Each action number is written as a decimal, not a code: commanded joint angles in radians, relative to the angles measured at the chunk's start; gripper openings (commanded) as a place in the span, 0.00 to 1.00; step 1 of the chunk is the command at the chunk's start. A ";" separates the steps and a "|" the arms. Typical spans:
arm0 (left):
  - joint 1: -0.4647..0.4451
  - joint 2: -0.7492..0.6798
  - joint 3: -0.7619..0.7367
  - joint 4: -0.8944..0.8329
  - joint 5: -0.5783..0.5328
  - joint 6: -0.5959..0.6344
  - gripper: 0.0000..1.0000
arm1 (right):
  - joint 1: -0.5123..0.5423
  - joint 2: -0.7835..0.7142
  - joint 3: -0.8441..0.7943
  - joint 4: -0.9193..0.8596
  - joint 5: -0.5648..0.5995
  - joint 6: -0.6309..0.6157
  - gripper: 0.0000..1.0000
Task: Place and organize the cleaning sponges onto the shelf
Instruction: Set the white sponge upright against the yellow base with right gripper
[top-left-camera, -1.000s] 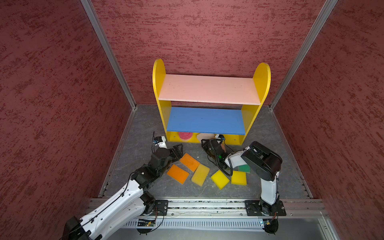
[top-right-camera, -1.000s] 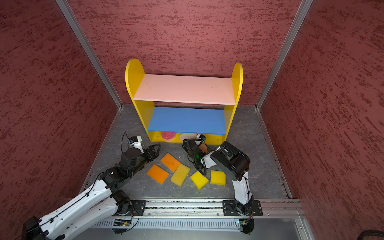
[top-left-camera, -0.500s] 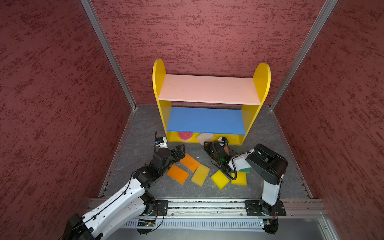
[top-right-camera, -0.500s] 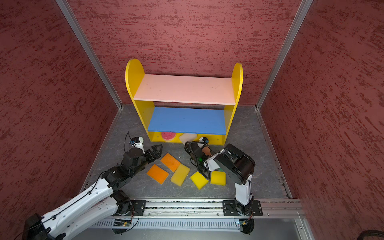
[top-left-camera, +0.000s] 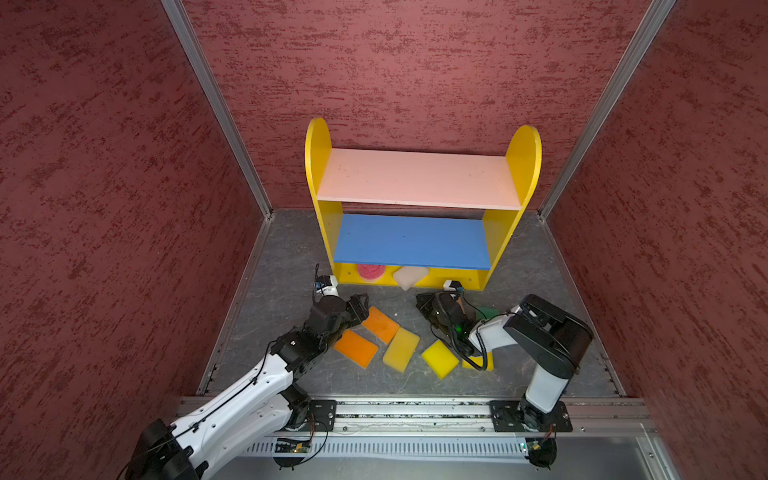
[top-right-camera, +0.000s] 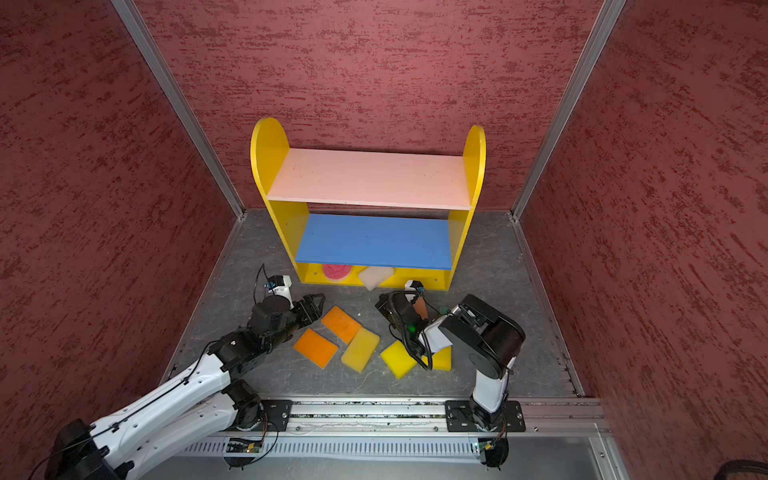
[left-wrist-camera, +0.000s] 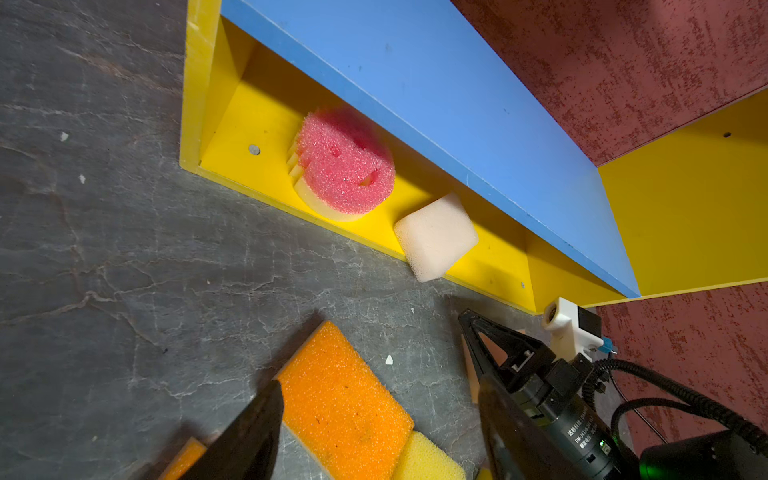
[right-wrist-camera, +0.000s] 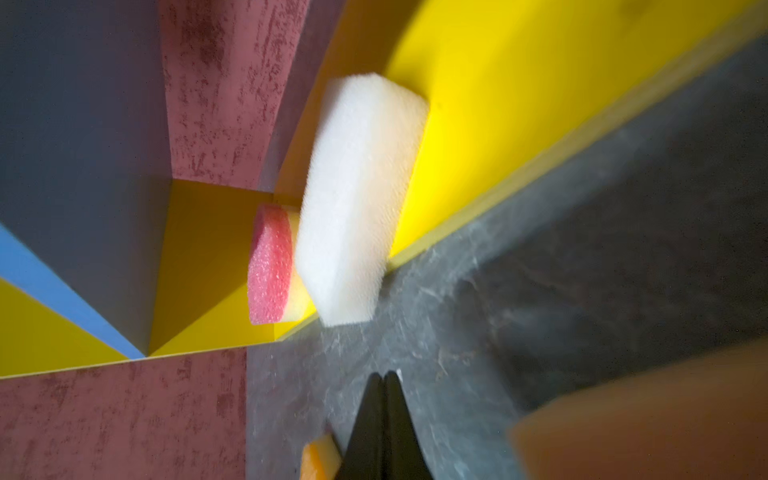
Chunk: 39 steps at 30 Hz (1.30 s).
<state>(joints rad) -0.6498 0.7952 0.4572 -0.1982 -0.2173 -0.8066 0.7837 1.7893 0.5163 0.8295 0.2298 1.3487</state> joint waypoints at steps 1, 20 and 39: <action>0.002 0.006 -0.007 0.038 0.013 0.007 0.73 | 0.002 0.036 -0.038 0.207 -0.028 0.078 0.00; 0.000 0.004 -0.015 0.042 0.018 0.009 0.73 | -0.043 0.160 -0.017 0.366 0.073 0.267 0.00; 0.002 -0.005 -0.024 0.038 0.012 0.011 0.74 | -0.038 0.095 0.072 0.032 0.154 0.252 0.00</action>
<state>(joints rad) -0.6502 0.7921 0.4404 -0.1646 -0.2035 -0.8062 0.7444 1.9217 0.6159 0.9268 0.3393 1.5261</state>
